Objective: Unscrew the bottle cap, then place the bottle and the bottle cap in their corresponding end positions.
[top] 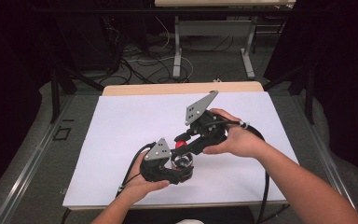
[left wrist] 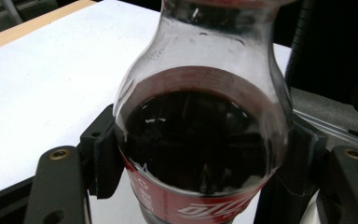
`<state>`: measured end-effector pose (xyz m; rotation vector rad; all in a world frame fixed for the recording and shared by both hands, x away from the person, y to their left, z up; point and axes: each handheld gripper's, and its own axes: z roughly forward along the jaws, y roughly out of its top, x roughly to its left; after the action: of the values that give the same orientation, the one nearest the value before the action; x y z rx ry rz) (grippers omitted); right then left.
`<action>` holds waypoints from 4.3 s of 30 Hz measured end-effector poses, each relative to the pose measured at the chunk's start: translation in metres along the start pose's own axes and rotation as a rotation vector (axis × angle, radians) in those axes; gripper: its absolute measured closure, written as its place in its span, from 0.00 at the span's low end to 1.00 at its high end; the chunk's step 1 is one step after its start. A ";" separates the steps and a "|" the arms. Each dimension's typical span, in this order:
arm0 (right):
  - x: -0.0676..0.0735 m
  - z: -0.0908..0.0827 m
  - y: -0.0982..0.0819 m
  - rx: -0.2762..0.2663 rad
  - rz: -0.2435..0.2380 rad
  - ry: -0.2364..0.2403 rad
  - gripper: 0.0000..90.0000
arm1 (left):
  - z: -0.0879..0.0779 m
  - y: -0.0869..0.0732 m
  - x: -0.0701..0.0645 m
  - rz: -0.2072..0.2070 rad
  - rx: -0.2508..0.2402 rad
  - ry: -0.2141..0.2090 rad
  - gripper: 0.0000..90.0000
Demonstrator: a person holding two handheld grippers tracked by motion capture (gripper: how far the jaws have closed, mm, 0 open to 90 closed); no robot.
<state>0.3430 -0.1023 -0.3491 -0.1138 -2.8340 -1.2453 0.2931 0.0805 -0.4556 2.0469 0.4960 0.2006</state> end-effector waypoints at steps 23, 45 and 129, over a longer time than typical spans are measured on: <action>0.010 -0.014 0.000 -0.051 0.099 -0.137 0.48 | 0.000 0.002 -0.001 0.002 -0.003 0.035 0.34; 0.009 0.004 0.000 0.037 0.161 -0.108 0.66 | 0.000 0.001 -0.001 -0.009 0.005 0.026 0.34; -0.005 -0.030 -0.016 0.052 0.088 -0.211 0.68 | 0.010 0.010 0.030 -0.077 -0.010 0.088 0.34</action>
<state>0.3470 -0.1358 -0.3408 -0.3856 -2.9966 -1.2071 0.3259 0.0813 -0.4540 2.0112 0.6257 0.2468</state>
